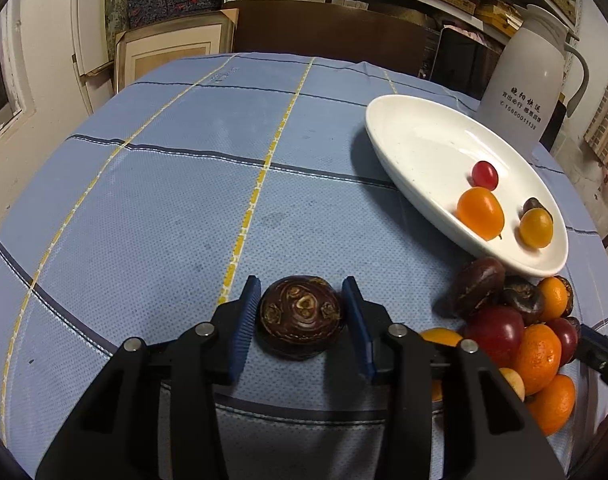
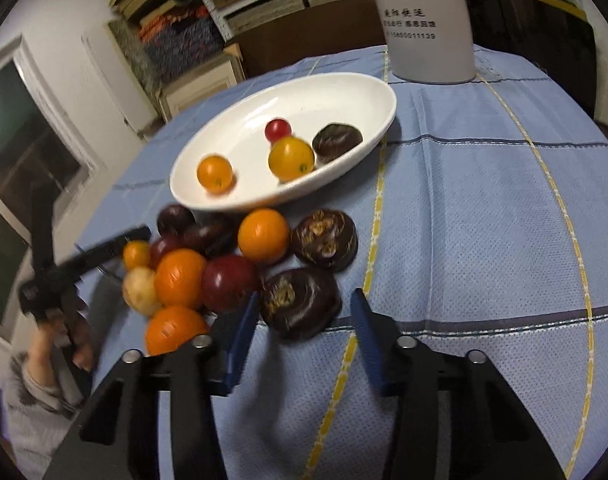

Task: Organize fruits
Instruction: 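Grasp a dark brown fruit with the left gripper while the right grasps another, then carry both dark brown fruits over the white plate and open both grippers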

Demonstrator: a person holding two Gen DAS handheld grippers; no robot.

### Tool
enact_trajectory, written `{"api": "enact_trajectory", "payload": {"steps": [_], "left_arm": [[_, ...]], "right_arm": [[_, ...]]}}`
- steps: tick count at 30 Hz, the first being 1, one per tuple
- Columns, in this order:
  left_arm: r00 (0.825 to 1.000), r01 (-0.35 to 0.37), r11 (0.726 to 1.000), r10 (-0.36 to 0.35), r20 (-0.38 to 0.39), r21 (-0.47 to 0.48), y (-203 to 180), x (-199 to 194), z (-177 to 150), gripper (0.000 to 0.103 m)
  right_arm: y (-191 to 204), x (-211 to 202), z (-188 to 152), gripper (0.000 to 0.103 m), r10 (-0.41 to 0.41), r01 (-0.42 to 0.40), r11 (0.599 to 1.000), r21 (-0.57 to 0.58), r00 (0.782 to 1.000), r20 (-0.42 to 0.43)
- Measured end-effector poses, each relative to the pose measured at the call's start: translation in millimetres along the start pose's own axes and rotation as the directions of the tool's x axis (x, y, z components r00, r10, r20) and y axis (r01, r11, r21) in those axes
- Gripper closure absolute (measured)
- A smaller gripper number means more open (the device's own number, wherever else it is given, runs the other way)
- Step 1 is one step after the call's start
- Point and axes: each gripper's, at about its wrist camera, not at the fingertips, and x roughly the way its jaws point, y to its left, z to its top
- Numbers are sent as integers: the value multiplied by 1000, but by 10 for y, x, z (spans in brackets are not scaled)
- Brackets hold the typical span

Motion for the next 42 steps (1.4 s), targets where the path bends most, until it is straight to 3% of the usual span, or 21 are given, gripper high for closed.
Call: {"api": "enact_trajectory", "payload": {"steps": [5, 8, 9, 10, 16, 22, 25, 28, 31, 36, 42], "left_arm": [[1000, -1, 1000, 1, 0, 0, 0, 1, -5, 61], [1000, 3, 1000, -3, -2, 9, -12, 4, -9, 57], [1000, 3, 1000, -3, -2, 11, -21, 4, -12, 57], [1000, 6, 1000, -6, -2, 15, -31, 2, -16, 57], [998, 55, 998, -55, -3, 19, -74, -35, -62, 62], [993, 116, 992, -115, 7, -47, 24, -126, -103, 62], [993, 101, 994, -99, 62, -41, 15, -273, -81, 62], [985, 136, 990, -130, 113, -45, -43, -449, 41, 62], [981, 164, 986, -160, 110, -19, -187, -475, 241, 62], [978, 170, 984, -175, 114, 58, -570, -359, 689, 62], [983, 162, 982, -169, 68, 100, -853, 145, 1074, 62]], "right_arm": [[180, 32, -61, 54, -96, 100, 987, -122, 995, 38], [216, 96, -44, 51, -109, 112, 983, -143, 994, 30], [215, 106, -40, 51, -108, 111, 984, -142, 994, 31], [206, 106, -35, 61, -98, 101, 985, -140, 995, 29], [178, 91, -23, 62, -51, 53, 993, -109, 998, 21], [46, 11, 16, 62, -30, 32, 999, -36, 998, 47], [9, -44, 28, 62, -22, 23, 1000, -19, 997, 70], [-29, -154, 81, 62, -10, 10, 1000, 1, 993, 121], [-67, -208, 272, 62, 31, -35, 999, 35, 991, 128], [-20, -205, 836, 63, 17, -22, 999, 32, 985, 170], [-82, 344, 1415, 63, -7, 0, 999, 51, 990, 138]]}}
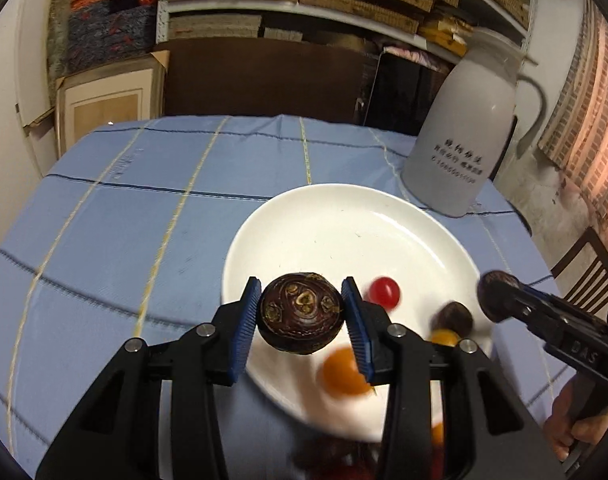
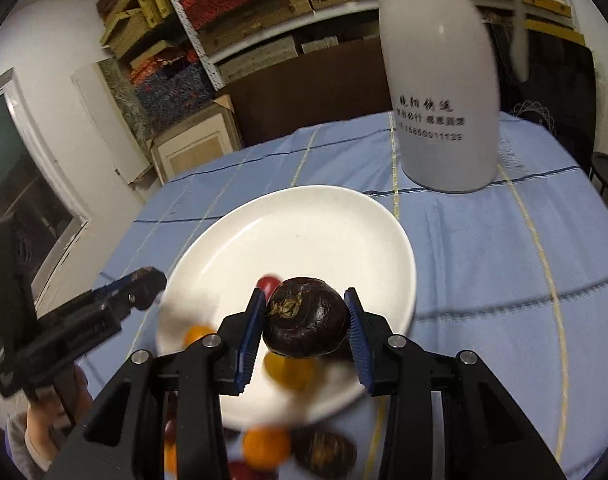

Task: Organize fruits
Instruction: 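Carry both dark brown fruits over the white plate and open both grippers, then grasp an orange with the left gripper while the right grasps a dark brown fruit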

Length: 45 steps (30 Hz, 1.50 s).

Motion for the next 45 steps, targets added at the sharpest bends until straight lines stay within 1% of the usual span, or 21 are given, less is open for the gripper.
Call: {"api": "enact_trajectory", "payload": {"steps": [2, 5, 7, 8, 9, 11, 13, 15, 17, 19, 20, 23, 24, 26, 28, 31, 34, 37, 39, 43, 45], "left_arm": [[999, -1, 1000, 1, -33, 4, 10, 232, 48, 62], [998, 10, 1000, -11, -67, -3, 39, 446, 68, 62], [994, 48, 999, -50, -98, -22, 64, 536, 89, 62], [994, 56, 998, -58, -94, -28, 71, 532, 89, 62], [996, 44, 999, -46, -80, -24, 67, 511, 93, 61], [998, 21, 1000, -21, -64, -3, 50, 456, 86, 50], [999, 8, 1000, -8, -36, 0, 50, 338, 88, 47], [1000, 13, 1000, -14, -7, -14, 77, 157, 69, 44], [1000, 7, 1000, -7, 22, -25, 114, -41, -10, 34], [999, -17, 999, 18, 45, -27, 159, -203, -145, 28], [998, -34, 999, 35, 52, -33, 202, -286, -260, 26], [999, -26, 996, 30, 44, -80, 352, -411, -532, 25], [999, -23, 995, 26, 30, -102, 420, -446, -654, 25], [999, -38, 991, 39, 10, -132, 522, -509, -845, 22], [999, -46, 987, 47, 3, -157, 598, -560, -959, 17], [1000, -28, 982, 30, 8, -189, 655, -662, -1085, 17], [1000, -11, 982, 10, -5, -187, 639, -706, -1189, 13], [999, 25, 984, -32, -35, -178, 591, -698, -1273, 13], [998, 35, 986, -44, -48, -166, 542, -685, -1291, 13], [997, 39, 989, -48, -63, -143, 481, -663, -1304, 11], [996, 17, 992, -28, -86, -128, 457, -620, -1314, 11]], "right_arm": [[-37, 222, 99, 63, -15, 15, 1000, 0, 1000, -28], [-44, 477, 175, 62, -37, 36, 999, -19, 997, -65], [-26, 582, 179, 62, -39, 37, 999, -33, 996, -85], [-23, 623, 175, 62, -42, 38, 999, -38, 995, -92], [-18, 631, 167, 61, -43, 40, 998, -39, 995, -89], [-15, 570, 176, 59, -48, 46, 998, -32, 996, -70], [-6, 428, 181, 59, -26, 25, 1000, -19, 999, -47], [25, 201, 180, 57, -17, 17, 1000, -15, 1000, -4], [67, -10, 139, 52, -3, 4, 1000, -22, 1000, 29], [81, -170, 49, 42, 5, -4, 1000, -23, 999, 50], [78, -257, -39, 41, 6, -4, 1000, -23, 998, 62], [3, -378, -288, 37, 2, -1, 1000, -17, 998, 65], [-59, -404, -389, 36, -3, 3, 1000, -3, 998, 58], [-168, -439, -524, 35, 6, -7, 1000, 25, 999, 40], [-290, -466, -626, 31, 10, -13, 997, 72, 999, 36], [-443, -498, -728, 27, 18, -21, 991, 129, 999, 27], [-521, -518, -758, 25, 30, -34, 986, 163, 999, 29], [-530, -508, -769, 24, 30, -33, 985, 168, 999, 24], [-510, -499, -775, 24, 33, -35, 986, 165, 999, 16], [-475, -495, -782, 22, 27, -28, 988, 152, 1000, 11], [-473, -488, -786, 22, 27, -27, 988, 150, 1000, 7]]}}
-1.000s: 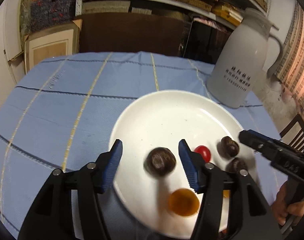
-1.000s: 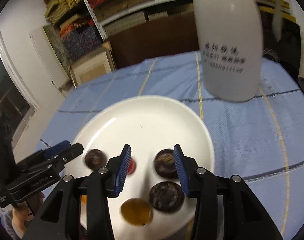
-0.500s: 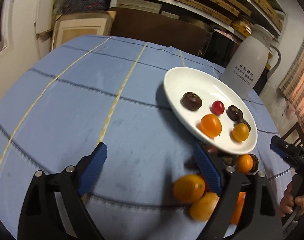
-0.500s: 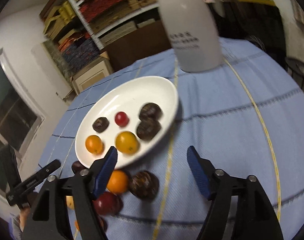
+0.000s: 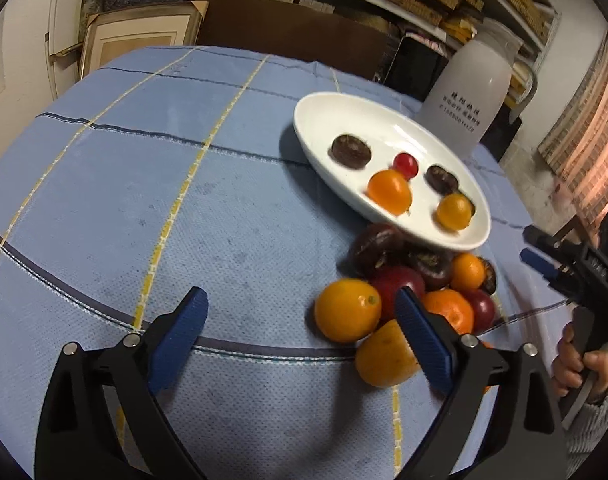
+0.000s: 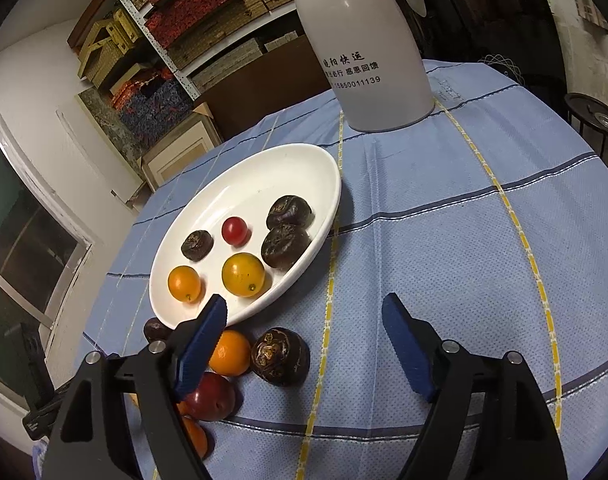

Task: Organize fruits
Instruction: 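Grasp an orange with the left gripper while the right grasps a dark brown fruit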

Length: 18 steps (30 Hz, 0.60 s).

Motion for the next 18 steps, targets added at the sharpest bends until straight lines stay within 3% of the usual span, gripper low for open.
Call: {"api": "enact_trajectory", "payload": {"steps": [2, 7, 10, 16, 18], "left_arm": [[999, -34, 999, 34, -12, 8, 5, 38, -1, 5], [995, -93, 994, 95, 33, -62, 251, -97, 45, 7], [997, -46, 992, 52, 51, -122, 383, -166, 36, 7], [999, -29, 999, 30, 42, -40, 210, -117, 16, 7], [999, -21, 999, 21, 25, -32, 184, -66, 27, 16]], "right_arm": [[5, -1, -3, 22, -2, 2, 1000, -1, 1000, 0], [-9, -19, 4, 22, 1, -1, 1000, 6, 1000, 5], [-11, -18, 5, 22, 6, -6, 1000, 6, 1000, 3], [18, -11, 2, 22, 7, -7, 1000, -9, 1000, -2], [20, -12, 1, 22, 7, -7, 1000, -8, 1000, -2]]}}
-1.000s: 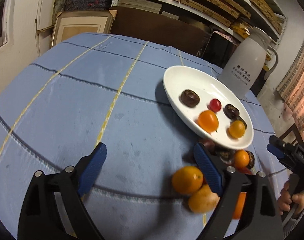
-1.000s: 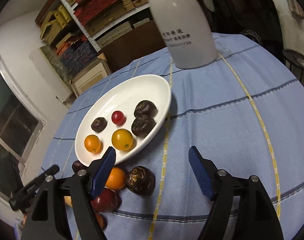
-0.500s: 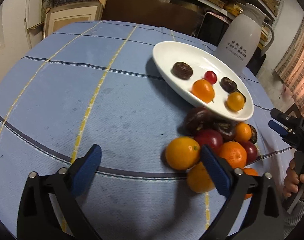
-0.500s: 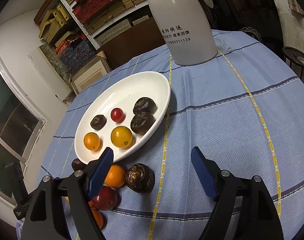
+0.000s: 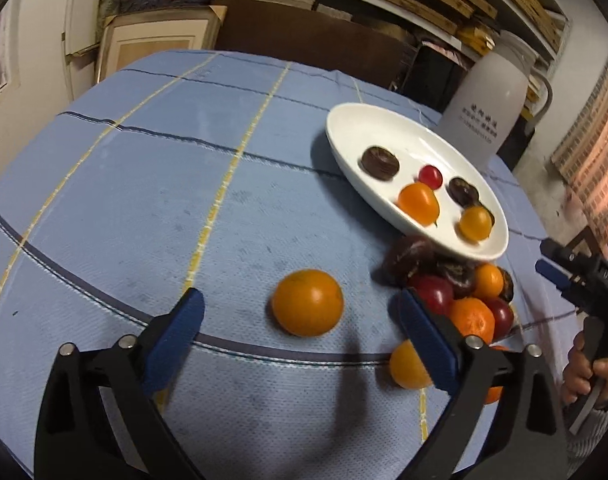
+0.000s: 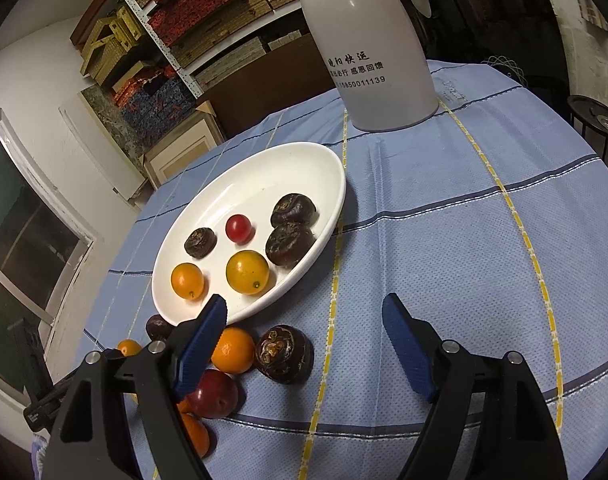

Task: Organize fruits
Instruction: 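Grasp an orange with the left gripper while the right grasps a dark brown fruit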

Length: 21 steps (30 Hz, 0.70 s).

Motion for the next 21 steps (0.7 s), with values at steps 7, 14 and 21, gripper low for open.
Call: {"api": "enact_trajectory", "payload": {"steps": [7, 14, 21], "left_arm": [[999, 23, 1000, -23, -42, 6, -35, 149, 18, 37], [998, -28, 991, 34, -50, 128, -283, 212, -47, 65], [999, -35, 991, 38, -22, 125, -264, 148, -52, 65]], "right_arm": [[16, 36, -17, 22, -4, 4, 1000, -8, 1000, -14], [26, 72, -26, 22, -6, 5, 1000, -17, 999, -33], [96, 103, -64, 22, 11, -15, 998, -56, 997, -71]]}}
